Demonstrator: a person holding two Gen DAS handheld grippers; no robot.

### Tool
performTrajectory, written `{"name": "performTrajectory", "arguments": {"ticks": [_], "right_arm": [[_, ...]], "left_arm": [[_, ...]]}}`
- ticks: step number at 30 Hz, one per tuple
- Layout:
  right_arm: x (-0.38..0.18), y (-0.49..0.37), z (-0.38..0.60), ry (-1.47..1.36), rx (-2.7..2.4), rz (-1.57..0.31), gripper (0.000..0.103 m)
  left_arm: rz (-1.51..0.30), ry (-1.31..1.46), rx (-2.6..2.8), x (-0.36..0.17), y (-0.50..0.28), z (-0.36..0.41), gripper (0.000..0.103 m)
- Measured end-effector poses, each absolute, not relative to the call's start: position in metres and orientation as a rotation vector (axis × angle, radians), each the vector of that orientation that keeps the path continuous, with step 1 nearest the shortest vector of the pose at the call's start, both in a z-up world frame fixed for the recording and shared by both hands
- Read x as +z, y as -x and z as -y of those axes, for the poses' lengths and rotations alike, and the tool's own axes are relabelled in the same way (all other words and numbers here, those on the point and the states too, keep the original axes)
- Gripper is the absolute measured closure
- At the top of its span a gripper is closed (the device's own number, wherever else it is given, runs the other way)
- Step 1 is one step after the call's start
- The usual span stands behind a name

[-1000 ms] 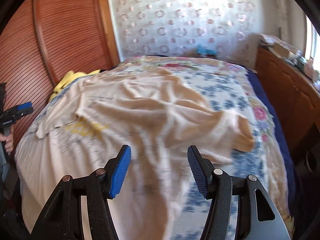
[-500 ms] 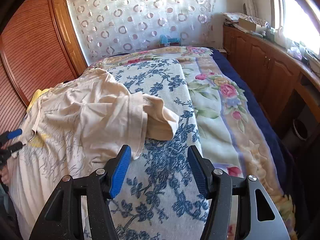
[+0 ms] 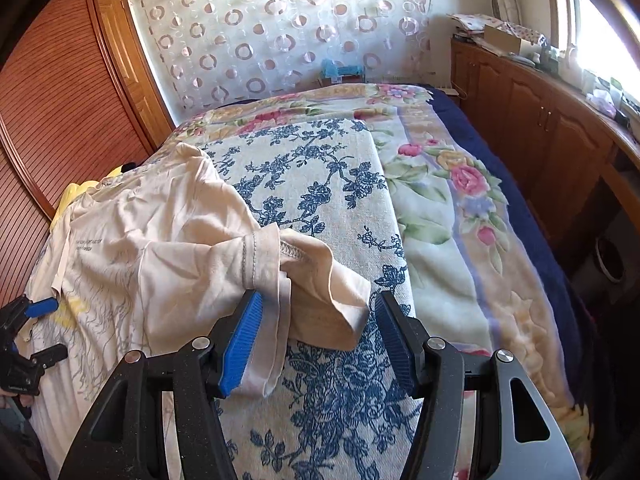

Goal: Fold small clothes

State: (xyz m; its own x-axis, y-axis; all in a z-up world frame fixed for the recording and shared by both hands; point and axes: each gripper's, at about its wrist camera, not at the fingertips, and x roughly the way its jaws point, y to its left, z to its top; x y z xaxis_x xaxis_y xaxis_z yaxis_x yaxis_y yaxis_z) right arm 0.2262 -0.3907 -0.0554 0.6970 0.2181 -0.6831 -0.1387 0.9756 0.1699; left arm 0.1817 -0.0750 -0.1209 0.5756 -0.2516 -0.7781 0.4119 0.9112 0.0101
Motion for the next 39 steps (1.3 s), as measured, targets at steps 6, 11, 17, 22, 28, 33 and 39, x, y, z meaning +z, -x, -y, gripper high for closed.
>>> {"name": "performTrajectory", "arguments": {"ticks": [6, 11, 17, 22, 28, 33, 39], "right_arm": [[-0.057, -0.234, 0.383, -0.065, 0.199, -0.776, 0.056], [-0.056, -0.234, 0.376, -0.017, 0.235, -0.786, 0.099], [-0.015, -0.219, 0.362, -0.073, 0.378, -0.661, 0.100], [0.025, -0.202, 0.313, -0.036, 0.556, -0.568, 0.100], [0.035, -0.197, 0.269, 0.002, 0.677, -0.554, 0.100], [0.026, -0.207, 0.268, 0.031, 0.662, -0.594, 0.063], [0.021, -0.198, 0.278, 0.068, 0.585, -0.618, 0.058]], "left_arm": [[-0.876, -0.200, -0.390, -0.121, -0.182, 0.076, 0.014], [-0.876, -0.200, -0.390, -0.121, -0.182, 0.076, 0.014], [-0.876, -0.198, -0.392, -0.121, -0.182, 0.076, 0.014], [-0.803, -0.154, -0.396, -0.108, -0.173, 0.066, 0.014], [-0.712, -0.051, -0.380, -0.077, -0.167, 0.035, 0.014], [-0.668, -0.047, -0.371, -0.070, -0.167, 0.025, 0.014], [-0.672, -0.030, -0.412, -0.068, -0.179, 0.035, 0.014]]}}
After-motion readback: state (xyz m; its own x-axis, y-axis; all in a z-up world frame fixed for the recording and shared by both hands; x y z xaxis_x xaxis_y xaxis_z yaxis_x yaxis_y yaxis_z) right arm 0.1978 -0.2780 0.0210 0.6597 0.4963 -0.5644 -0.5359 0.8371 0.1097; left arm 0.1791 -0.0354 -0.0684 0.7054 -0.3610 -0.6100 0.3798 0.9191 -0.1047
